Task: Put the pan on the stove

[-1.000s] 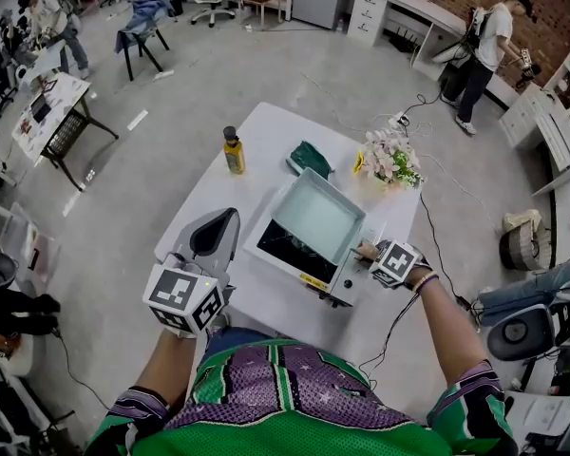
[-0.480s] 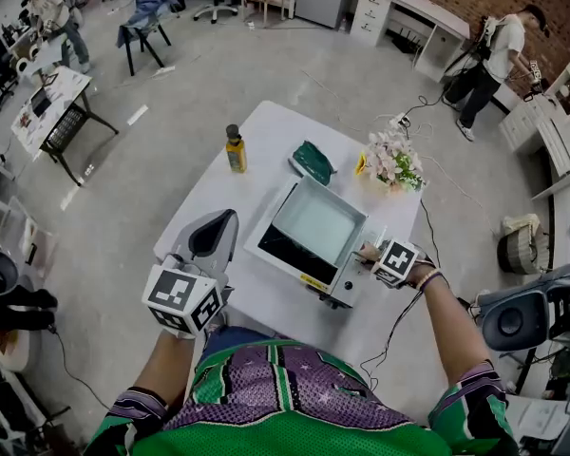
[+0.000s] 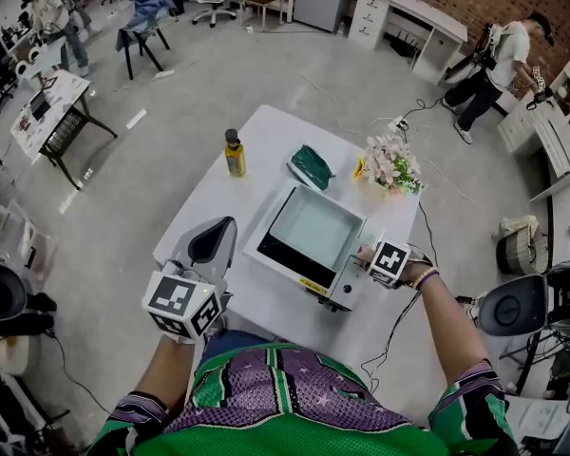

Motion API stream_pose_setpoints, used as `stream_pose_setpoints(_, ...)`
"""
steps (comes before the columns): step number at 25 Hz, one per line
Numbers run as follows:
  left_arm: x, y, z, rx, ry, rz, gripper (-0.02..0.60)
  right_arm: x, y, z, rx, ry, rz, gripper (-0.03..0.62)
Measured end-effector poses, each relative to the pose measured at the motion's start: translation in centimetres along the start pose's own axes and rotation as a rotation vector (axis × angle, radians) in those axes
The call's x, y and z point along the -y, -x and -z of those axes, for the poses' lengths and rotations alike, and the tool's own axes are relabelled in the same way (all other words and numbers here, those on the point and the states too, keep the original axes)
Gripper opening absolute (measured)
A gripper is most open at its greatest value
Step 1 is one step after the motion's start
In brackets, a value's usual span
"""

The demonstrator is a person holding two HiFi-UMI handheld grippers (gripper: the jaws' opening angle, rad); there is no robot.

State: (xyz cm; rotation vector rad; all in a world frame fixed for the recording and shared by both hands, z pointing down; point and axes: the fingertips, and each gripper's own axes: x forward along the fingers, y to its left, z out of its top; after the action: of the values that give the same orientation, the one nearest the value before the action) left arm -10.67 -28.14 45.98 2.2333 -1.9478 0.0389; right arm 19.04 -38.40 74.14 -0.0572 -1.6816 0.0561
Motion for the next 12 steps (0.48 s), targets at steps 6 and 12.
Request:
stream_pose_setpoints(6,-0.01,0.08,0.03,0.001,0.003,0.000,0.018,0.36,0.23,0.09,-0.031,-0.003,0.015,0.005)
stream_pose_setpoints(12,-0.26,0.52,0.35,0.004,0.007,-0.003,0.018,0.03,0.07,-0.16,-0.041,0.009,0.011,0.005)
